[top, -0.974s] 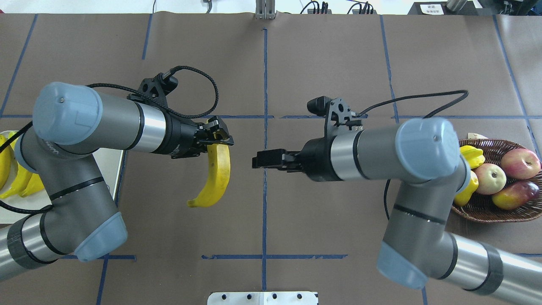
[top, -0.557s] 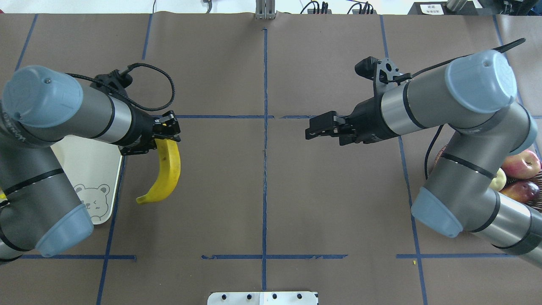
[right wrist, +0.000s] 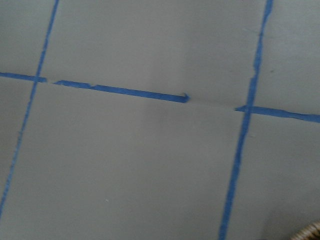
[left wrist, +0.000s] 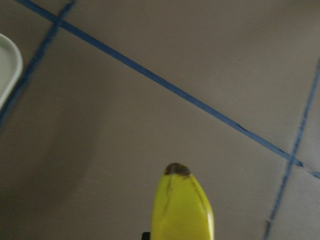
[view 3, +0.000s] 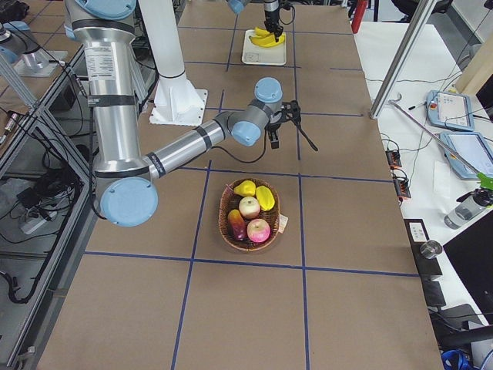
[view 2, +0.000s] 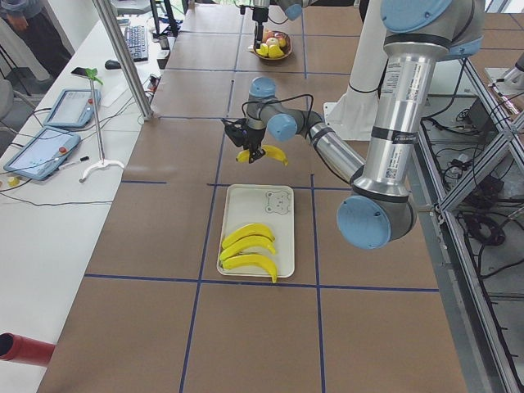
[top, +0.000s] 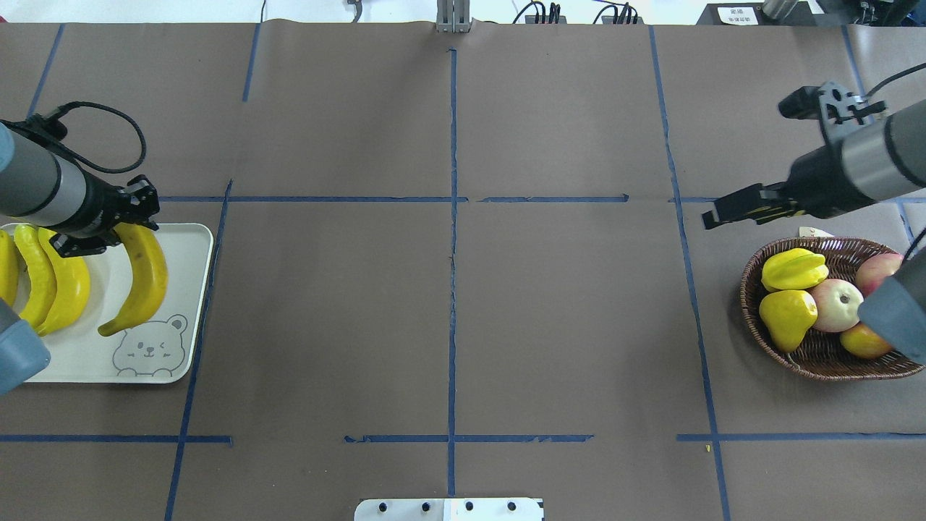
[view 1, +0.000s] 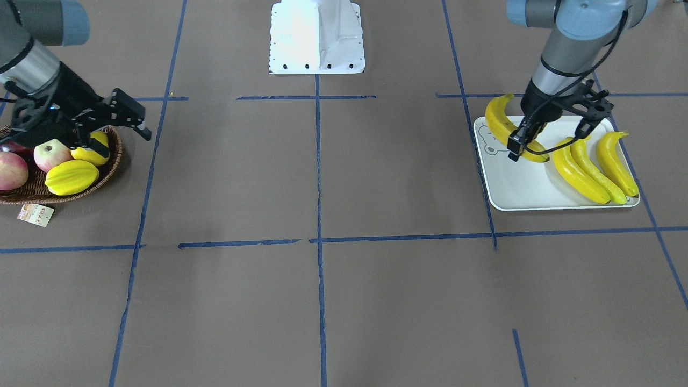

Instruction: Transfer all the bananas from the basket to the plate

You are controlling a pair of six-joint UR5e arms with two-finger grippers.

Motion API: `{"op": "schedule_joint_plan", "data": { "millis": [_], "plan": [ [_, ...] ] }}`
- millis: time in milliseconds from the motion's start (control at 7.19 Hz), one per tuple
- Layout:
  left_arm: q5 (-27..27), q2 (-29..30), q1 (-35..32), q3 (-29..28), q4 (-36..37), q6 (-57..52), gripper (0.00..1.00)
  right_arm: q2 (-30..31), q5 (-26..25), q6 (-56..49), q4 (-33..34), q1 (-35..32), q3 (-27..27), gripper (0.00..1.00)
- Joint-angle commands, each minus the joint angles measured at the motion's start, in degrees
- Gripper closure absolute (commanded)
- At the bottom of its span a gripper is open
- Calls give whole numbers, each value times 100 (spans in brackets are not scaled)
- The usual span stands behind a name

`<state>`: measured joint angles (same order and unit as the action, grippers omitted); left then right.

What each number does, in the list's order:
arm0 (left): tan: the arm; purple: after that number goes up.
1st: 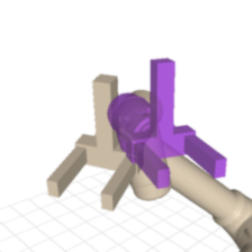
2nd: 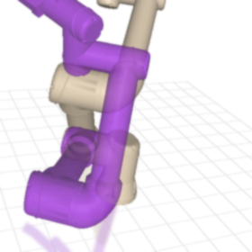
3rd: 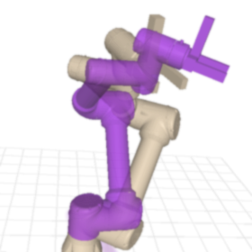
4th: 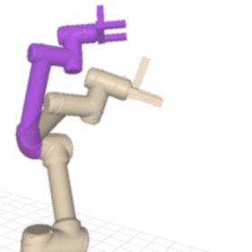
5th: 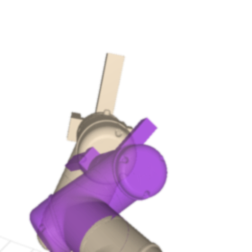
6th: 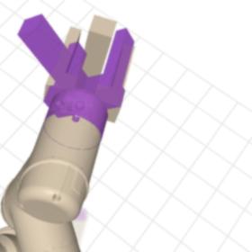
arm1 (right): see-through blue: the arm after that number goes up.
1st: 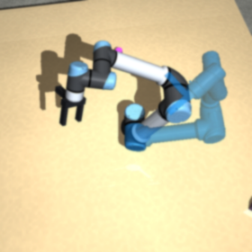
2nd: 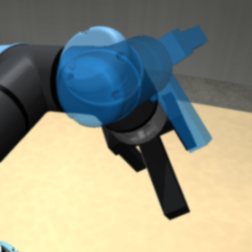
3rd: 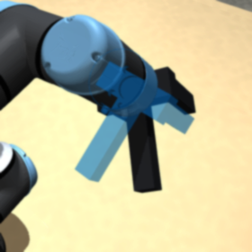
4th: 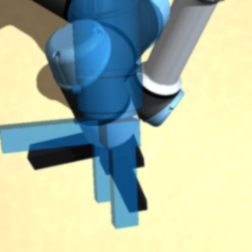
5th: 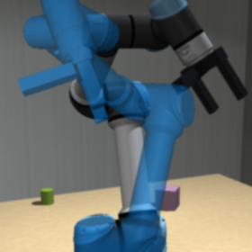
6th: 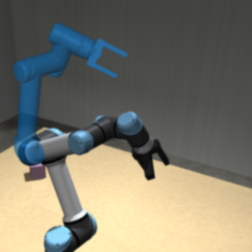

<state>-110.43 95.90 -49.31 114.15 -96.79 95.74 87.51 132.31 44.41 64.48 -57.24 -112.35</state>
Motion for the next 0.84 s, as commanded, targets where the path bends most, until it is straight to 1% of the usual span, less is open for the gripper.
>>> {"op": "schedule_joint_plan", "data": {
  "millis": [0,139,278,418,557,696],
  "plan": [
    [4,-333,-351,-575,-538,-11,100,520,199,-1962,806,-768,-6,0],
    [4,-605,-369,-1057,-1422,-11,98,634,199,-2772,1177,-980,2,0],
    [4,-660,-404,-1471,-2170,32,96,862,190,-3311,1225,-1016,46,0],
    [4,-686,-404,-1684,-2308,-11,87,977,190,-3525,1225,-1095,37,0],
    [4,-695,-404,-1842,-2544,-20,63,1013,172,-3536,1216,-1096,46,0],
    [4,-852,-404,-1870,-2886,-37,1,1031,163,-3649,1225,-1096,64,0]
  ]
}}
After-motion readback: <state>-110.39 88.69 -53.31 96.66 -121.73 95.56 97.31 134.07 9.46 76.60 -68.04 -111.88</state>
